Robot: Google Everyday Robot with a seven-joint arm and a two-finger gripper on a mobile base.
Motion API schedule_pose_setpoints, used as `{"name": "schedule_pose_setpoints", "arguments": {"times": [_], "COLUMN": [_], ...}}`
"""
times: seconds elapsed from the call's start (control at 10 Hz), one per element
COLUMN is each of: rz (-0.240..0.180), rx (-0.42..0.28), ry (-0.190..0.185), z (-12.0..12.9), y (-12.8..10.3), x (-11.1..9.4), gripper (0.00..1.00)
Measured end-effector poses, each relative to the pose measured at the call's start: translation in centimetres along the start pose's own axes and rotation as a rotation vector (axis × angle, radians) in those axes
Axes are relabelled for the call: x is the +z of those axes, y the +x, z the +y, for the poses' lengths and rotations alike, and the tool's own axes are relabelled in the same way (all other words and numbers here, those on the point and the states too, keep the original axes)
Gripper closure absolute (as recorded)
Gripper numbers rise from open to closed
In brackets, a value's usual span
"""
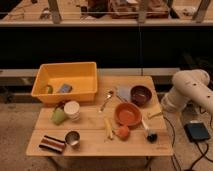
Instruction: Wipe purple bowl with brush
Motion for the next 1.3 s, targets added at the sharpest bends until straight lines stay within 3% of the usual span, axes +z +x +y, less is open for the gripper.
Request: {"name": "schedule_pose_setpoints", "arguments": {"times": [0.2, 0.5, 0.9, 1.0, 1.3], "rz": [0.154, 0.291, 0.298, 0.273, 0.198], "rx": [-0.102, -0.215, -0.234, -0.259, -0.333], "ry": [0.055, 0.104, 0.107, 0.101, 0.093], "z": [-0.4, -1.1, -1.4, -1.6, -2.7], "y": [-1.5, -2.7, -2.6, -2.4, -2.2], "x": [0.4, 0.5, 0.5, 0.9, 5.0], "gripper": [0.2, 0.2, 0.2, 0.2, 0.2]}}
